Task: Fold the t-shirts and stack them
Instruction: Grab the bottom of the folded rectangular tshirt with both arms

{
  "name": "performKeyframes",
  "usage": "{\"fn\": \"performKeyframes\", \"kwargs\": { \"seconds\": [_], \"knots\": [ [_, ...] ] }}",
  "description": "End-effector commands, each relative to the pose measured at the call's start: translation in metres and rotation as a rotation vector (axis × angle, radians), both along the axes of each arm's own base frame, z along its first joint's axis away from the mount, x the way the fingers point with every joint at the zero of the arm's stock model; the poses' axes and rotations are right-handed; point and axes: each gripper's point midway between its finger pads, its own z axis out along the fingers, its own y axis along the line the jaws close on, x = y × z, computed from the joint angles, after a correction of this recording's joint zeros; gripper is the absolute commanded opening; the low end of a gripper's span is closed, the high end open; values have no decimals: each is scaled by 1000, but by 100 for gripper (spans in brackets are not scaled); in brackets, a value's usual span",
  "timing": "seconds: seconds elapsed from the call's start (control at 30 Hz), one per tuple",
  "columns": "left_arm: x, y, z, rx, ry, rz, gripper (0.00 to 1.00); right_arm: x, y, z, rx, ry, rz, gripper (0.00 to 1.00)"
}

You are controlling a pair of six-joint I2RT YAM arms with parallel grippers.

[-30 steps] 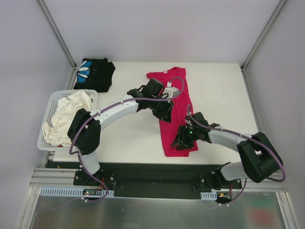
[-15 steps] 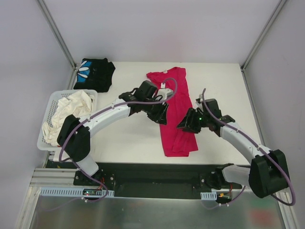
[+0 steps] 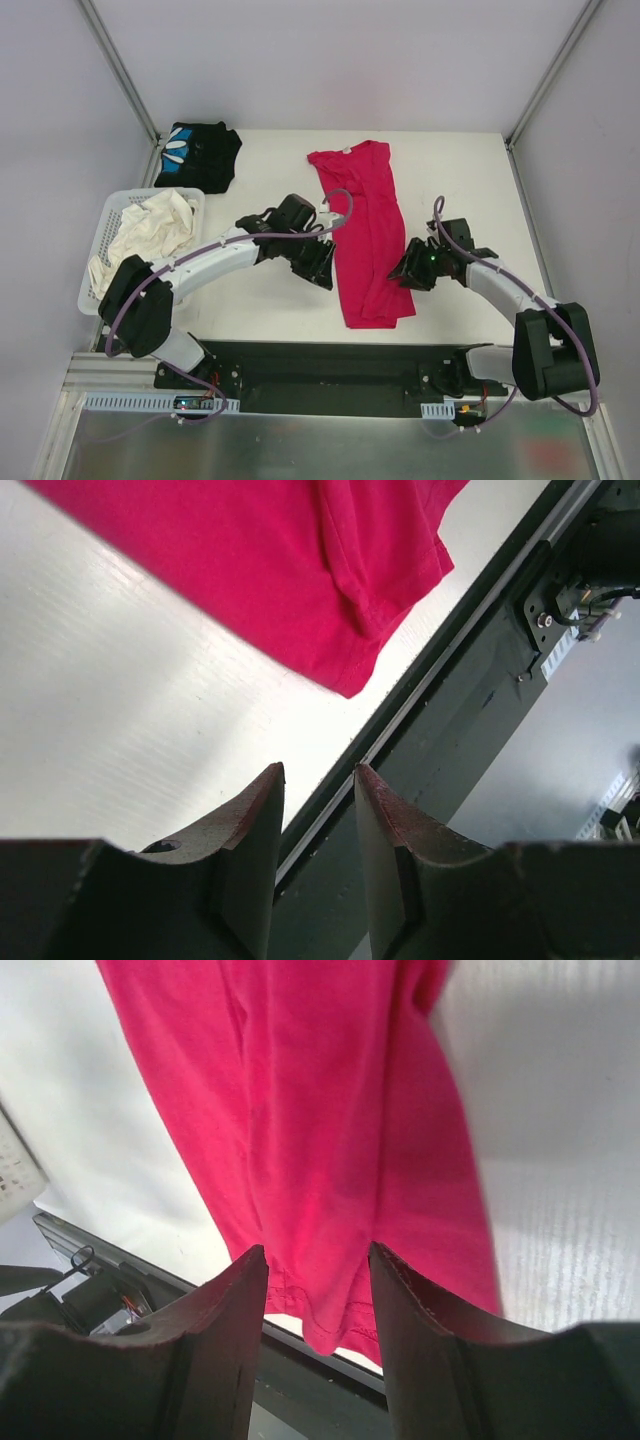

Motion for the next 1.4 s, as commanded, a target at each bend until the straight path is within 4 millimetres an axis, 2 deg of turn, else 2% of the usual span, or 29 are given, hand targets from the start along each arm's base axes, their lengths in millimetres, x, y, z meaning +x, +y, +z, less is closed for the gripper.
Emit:
{"fn": "performKeyframes", "kwargs": {
  "seconds": [0.0, 0.43, 0.73, 0.87, 0.97, 1.1, 1.37],
  "knots": [
    [-12, -3, 8, -38, 39, -9, 34, 0, -4, -4, 18, -17, 13, 48],
    [-35, -22, -27, 9, 123, -155, 34, -1, -29, -14, 44, 12, -56, 48],
    [-43, -34, -41, 34, 151, -202, 34, -15, -39, -17, 82, 19, -116, 48],
    [-43, -39, -46, 44, 151, -214, 34, -24, -37, -18, 95, 28, -107, 48],
    [-41, -43, -51, 52, 149, -225, 34, -27, -42, -19, 95, 27, -132, 48],
    [-30, -49, -61, 53, 102, -230, 33, -32, -46, -18, 102, 25, -146, 48],
    [-17, -65, -66, 11, 66, -224, 33, -39, -51, -16, 105, 25, -156, 48]
  ]
}}
